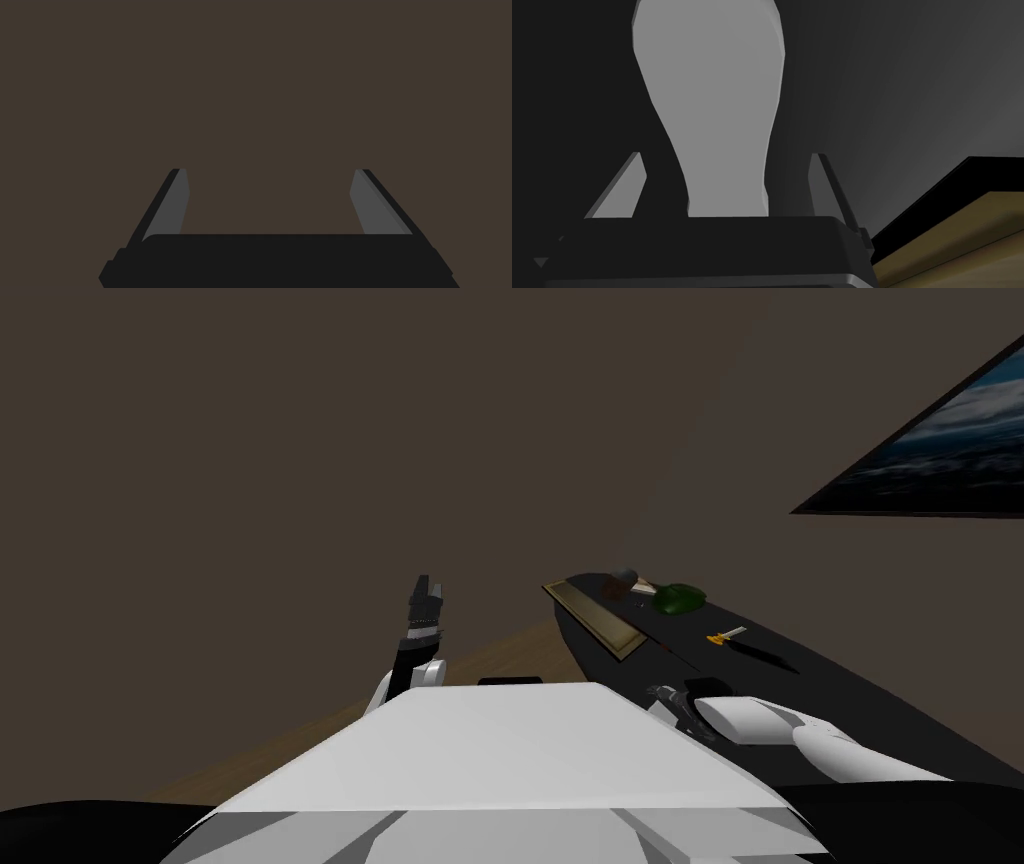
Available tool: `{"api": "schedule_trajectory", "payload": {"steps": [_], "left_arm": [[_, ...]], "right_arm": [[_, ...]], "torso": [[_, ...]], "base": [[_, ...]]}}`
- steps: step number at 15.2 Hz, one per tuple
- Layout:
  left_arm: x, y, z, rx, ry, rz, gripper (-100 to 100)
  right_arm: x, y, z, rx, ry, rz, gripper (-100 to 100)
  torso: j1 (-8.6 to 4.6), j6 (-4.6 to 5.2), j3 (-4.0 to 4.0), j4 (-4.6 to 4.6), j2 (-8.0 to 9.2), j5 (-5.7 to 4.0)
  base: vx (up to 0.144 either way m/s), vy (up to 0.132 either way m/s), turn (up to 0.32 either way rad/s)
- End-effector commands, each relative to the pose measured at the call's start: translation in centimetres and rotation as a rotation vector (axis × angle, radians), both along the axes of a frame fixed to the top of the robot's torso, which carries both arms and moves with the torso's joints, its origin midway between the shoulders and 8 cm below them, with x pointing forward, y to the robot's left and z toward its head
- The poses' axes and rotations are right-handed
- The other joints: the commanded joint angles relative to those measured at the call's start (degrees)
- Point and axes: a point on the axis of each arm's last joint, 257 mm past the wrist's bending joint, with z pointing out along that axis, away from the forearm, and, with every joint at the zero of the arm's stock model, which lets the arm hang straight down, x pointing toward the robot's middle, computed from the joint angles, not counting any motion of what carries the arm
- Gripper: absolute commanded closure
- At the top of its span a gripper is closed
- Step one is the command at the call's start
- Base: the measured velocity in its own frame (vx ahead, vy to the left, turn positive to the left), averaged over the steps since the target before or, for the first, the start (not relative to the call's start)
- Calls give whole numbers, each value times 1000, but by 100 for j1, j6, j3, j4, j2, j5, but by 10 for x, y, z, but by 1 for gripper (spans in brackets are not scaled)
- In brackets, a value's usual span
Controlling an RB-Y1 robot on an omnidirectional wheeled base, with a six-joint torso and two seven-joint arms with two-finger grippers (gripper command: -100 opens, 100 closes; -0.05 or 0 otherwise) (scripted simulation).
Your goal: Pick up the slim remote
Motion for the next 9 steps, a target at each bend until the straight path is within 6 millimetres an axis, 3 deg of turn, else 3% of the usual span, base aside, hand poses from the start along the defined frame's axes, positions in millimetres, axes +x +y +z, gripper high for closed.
{"api": "schedule_trajectory", "payload": {"steps": [1,5,8,9], "left_arm": [[0,0,0,0,0,0,0],[0,0,0,0,0,0,0],[0,0,0,0,0,0,0],[0,0,0,0,0,0,0]], "right_arm": [[0,0,0,0,0,0,100],[0,0,0,0,0,-1,100],[6,-5,17,1,5,6,100],[5,-3,12,0,2,5,100]], "torso": [[0,0,0,0,0,0],[8,-2,1,1,1,0],[24,-1,3,2,4,7],[31,-2,4,2,6,9]], "base": [[2,-10,2],[0,-2,-2],[-11,38,-32],[-9,28,-12]]}}
